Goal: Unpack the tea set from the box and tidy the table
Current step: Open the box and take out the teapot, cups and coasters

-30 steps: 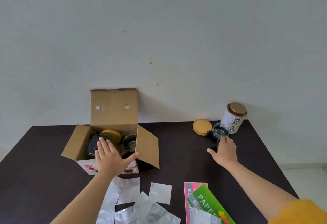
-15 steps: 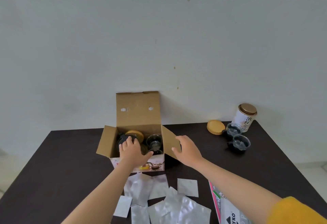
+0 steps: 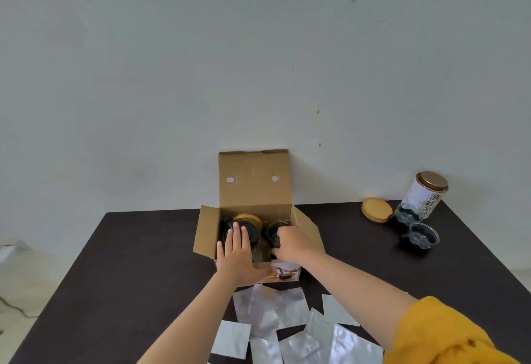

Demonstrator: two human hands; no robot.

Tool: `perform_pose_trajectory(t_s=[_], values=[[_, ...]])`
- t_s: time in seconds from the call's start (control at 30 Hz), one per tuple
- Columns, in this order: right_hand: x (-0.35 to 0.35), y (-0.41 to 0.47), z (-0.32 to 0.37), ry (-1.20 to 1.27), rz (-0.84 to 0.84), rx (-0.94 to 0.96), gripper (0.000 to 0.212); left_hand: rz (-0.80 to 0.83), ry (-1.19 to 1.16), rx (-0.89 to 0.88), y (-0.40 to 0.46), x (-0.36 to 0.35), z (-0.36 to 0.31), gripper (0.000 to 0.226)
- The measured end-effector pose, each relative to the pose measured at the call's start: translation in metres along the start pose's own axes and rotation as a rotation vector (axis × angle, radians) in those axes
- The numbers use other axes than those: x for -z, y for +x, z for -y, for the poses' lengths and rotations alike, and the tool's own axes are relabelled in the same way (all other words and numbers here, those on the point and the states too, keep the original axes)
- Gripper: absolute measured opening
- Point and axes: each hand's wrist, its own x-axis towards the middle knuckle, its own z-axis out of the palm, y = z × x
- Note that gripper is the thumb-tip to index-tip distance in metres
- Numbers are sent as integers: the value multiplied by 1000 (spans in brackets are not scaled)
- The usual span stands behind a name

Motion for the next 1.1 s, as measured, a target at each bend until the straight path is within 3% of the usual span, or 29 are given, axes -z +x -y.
perform_pose_trajectory(t_s=[0.27,0.43,0.63,0.93,1.1], values=[[-2,19,16,-153,170,-105,15,-2,-2,-13,2,-2,2,128],[-8,27,18,-234,228,-135,22,-6,5,-7,0,-4,2,131],[-12,30,16,-282,220,-133,23,-16,7,-2,-1,-4,1,129],[15,17,26,-317,134,18,50,4,15,8,-1,0,-2,132],[50,6,23,-316,22,100,44,26,35,18,-3,3,-5,134]])
